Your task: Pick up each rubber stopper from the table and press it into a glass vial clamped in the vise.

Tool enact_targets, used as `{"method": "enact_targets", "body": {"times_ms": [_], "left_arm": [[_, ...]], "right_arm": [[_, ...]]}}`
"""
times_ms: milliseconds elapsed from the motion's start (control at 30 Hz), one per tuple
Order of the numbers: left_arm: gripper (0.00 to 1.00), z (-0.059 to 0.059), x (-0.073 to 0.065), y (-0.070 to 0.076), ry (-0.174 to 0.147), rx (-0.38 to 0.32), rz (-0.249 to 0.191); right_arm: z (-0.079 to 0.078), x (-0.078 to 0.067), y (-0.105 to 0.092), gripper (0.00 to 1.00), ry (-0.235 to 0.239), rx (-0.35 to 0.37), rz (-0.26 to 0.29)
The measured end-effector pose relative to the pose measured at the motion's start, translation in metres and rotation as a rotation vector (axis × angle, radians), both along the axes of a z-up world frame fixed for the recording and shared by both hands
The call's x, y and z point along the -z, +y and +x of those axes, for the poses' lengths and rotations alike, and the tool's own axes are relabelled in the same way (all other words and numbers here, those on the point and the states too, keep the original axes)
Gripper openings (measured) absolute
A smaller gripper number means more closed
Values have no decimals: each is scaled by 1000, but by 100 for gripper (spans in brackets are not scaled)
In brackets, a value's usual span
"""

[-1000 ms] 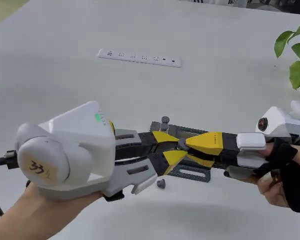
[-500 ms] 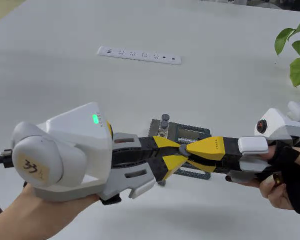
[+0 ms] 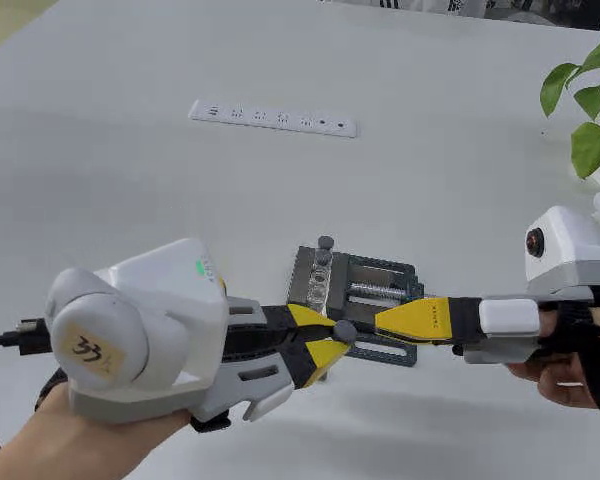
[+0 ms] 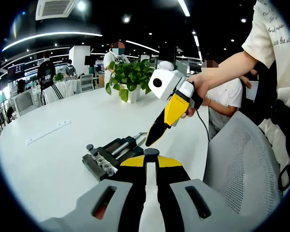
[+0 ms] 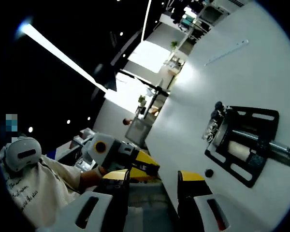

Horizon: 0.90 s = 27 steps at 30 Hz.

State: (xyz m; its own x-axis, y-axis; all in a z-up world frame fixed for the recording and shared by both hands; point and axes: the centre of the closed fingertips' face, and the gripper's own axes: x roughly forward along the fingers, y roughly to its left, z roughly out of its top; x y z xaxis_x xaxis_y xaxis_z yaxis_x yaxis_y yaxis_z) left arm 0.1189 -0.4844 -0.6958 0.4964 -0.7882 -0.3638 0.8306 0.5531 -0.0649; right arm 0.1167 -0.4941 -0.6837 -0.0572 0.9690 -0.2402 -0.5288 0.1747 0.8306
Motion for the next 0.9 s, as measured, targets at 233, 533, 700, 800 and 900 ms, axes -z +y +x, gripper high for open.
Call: {"method": "enact_targets", "body": {"times_ms": [233, 533, 700, 800, 900], "left_arm": [[3, -2, 10, 0, 33, 8, 17], [3, -1, 14, -1, 42, 23, 26], [3, -2, 16, -2, 46, 31, 31], [3, -4, 18, -3, 47, 36, 33], [3, -5, 19, -5, 48, 42, 37]], "right_arm": [[4, 3, -2, 42, -298, -134, -154], [4, 6, -3, 40, -605, -354, -309], [-3, 13, 2, 36, -761, -490, -374], [-7, 19, 2, 29, -838, -569, -411], [-10, 23, 3, 27, -902, -643, -444]]}}
